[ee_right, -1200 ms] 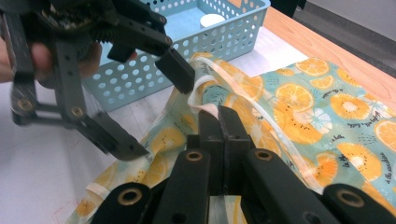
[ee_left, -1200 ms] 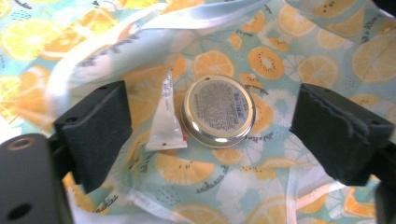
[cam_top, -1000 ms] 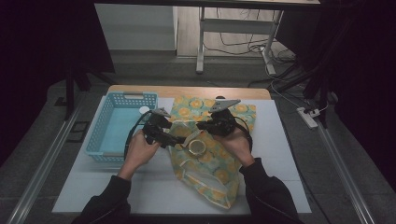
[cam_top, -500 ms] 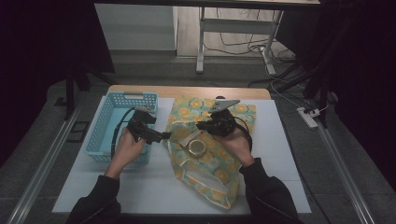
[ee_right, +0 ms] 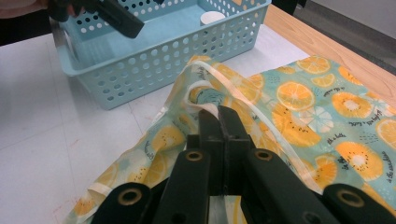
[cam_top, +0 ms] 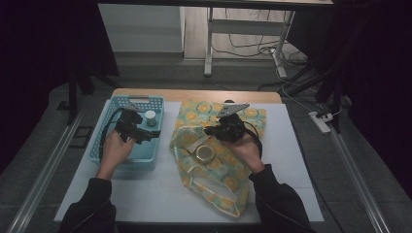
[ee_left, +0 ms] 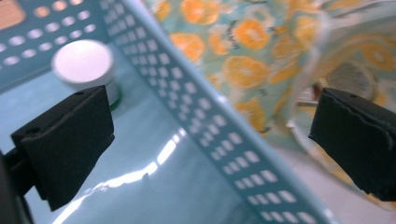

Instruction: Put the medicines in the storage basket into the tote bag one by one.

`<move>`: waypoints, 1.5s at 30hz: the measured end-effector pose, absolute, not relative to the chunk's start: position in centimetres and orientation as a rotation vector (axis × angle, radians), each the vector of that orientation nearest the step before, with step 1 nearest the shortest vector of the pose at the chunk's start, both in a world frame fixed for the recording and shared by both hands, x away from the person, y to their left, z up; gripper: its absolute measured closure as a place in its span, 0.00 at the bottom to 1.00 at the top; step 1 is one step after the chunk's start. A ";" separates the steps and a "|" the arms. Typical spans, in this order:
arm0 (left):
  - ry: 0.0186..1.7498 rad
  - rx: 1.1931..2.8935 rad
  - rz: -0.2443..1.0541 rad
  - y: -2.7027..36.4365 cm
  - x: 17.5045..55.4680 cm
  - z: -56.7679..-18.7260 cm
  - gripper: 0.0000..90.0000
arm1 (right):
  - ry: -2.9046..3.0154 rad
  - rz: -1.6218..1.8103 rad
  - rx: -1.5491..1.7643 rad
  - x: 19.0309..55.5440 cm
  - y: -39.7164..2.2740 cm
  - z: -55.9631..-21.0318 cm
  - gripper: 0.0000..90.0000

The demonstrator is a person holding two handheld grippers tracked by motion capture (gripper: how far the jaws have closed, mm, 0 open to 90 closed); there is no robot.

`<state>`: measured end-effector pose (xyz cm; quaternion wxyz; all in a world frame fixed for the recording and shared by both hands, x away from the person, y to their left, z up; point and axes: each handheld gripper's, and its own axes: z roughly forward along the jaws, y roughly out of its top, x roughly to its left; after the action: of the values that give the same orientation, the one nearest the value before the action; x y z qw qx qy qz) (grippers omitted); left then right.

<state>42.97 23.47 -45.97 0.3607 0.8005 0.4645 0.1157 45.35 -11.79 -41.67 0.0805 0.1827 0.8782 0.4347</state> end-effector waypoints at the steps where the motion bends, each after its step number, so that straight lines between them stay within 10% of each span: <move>1: 1.210 2.057 0.305 23.7 43.1 -46.0 0.00 | 2.626 1.299 0.546 45.4 -11.8 -41.7 1.00; 45: 1.443 2.190 0.389 23.9 51.4 -48.8 0.07 | 2.627 1.301 0.533 45.2 -11.7 -41.5 1.00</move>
<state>51.43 23.92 -48.76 0.2427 0.8013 0.5279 0.1423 45.21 -11.68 -41.55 0.0810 0.1782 0.8787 0.4353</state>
